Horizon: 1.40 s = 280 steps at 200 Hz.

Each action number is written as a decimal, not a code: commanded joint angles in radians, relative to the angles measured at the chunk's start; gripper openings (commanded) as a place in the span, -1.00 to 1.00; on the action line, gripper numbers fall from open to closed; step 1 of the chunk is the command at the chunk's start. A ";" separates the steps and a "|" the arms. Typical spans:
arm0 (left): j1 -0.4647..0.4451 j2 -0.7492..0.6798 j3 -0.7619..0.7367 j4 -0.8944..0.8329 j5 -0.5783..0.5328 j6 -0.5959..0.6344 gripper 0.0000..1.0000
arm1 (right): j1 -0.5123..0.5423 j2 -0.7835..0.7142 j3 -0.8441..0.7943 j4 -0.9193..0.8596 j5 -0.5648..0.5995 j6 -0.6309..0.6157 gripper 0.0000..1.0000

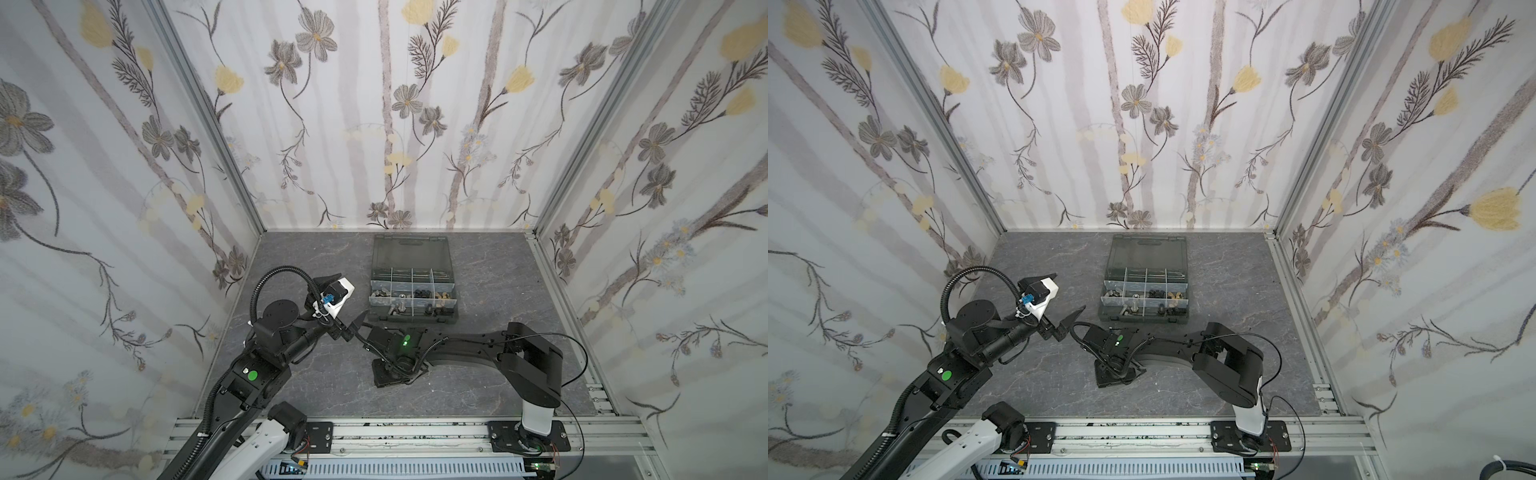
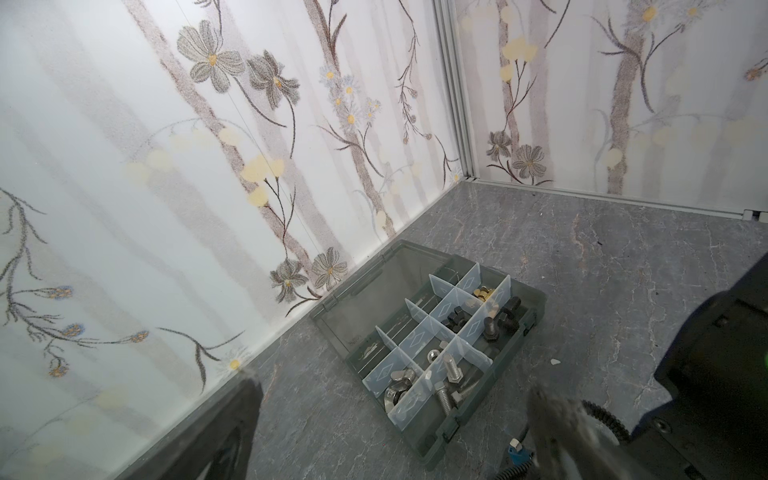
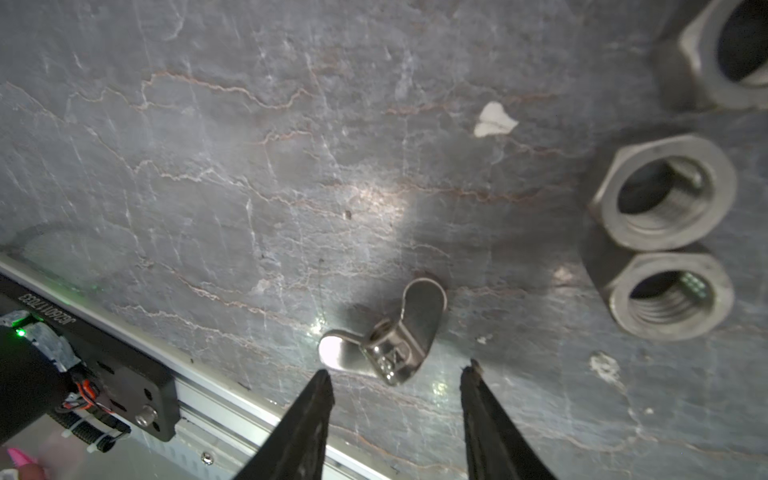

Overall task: Sort the screws and nuts into containers
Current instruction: 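Grasp the last loose silver wing nut with the right gripper, then lift and carry the wing nut over the wing-nut compartment, right gripper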

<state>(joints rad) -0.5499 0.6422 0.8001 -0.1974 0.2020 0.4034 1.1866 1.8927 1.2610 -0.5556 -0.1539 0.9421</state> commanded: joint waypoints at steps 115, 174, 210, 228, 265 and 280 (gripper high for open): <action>0.001 -0.021 -0.042 0.039 -0.015 0.026 1.00 | -0.019 0.100 0.053 -0.039 -0.016 0.018 -0.36; 0.001 -0.019 -0.042 0.039 -0.015 0.028 1.00 | -0.018 0.129 0.087 -0.082 0.006 -0.052 -0.57; 0.002 -0.016 -0.037 0.036 -0.012 0.028 1.00 | -0.013 0.137 0.140 -0.181 0.039 -0.105 -0.18; 0.001 -0.013 -0.041 0.040 -0.010 0.025 1.00 | -0.009 0.134 0.129 -0.184 0.033 -0.097 -0.13; 0.002 -0.012 -0.042 0.042 -0.010 0.028 1.00 | 0.008 0.138 0.143 -0.219 0.061 -0.092 -0.18; 0.001 -0.012 -0.046 0.044 -0.012 0.035 1.00 | 0.013 0.141 0.144 -0.228 0.065 -0.092 -0.25</action>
<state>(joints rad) -0.5499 0.6296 0.7567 -0.1898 0.1871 0.4198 1.1919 2.0212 1.4063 -0.6827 -0.1375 0.8509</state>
